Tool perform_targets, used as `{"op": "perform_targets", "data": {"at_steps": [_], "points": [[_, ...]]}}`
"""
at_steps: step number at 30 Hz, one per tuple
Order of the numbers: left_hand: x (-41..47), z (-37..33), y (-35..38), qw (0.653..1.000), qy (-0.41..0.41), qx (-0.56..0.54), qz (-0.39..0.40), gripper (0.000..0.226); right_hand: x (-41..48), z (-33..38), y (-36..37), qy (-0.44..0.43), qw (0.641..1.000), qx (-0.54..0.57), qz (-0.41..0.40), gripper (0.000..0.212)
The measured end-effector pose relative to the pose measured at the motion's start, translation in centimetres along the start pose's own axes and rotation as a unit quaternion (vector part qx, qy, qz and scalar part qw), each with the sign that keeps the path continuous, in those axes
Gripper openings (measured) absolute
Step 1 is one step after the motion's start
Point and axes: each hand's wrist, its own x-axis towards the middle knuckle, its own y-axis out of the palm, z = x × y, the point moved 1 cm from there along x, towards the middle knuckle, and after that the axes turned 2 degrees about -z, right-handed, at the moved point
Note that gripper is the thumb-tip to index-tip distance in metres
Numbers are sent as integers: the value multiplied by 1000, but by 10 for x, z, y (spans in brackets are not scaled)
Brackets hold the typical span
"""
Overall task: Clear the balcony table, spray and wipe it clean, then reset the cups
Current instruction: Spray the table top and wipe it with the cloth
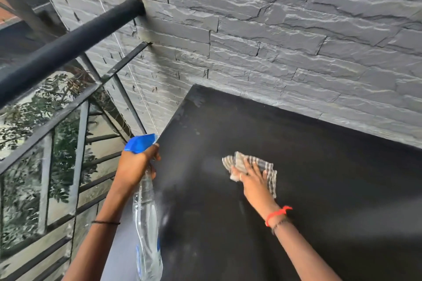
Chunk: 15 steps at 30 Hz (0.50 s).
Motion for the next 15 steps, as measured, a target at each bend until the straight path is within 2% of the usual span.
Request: {"op": "perform_targets", "data": {"at_steps": [3, 6, 10, 13, 15], "points": [[-12, 9, -16, 1000, -2, 13, -1, 14, 33, 41, -2, 2, 1000, 13, 13, 68], [-23, 14, -28, 1000, 4, 18, 6, 15, 22, 97, 13, -70, 997, -8, 40, 58], [-43, 19, -44, 1000, -19, -11, -6, 16, -57, 145, 51, -144, 989, -7, 25, 63], [-55, 25, -57, 1000, -13, -14, -1, 18, -130, 137, 86, -190, 982, -23, 7, 55], [-63, 30, -69, 1000, -6, -10, -3, 17, -173, 112, 95, -197, 980, -31, 8, 67]]}}
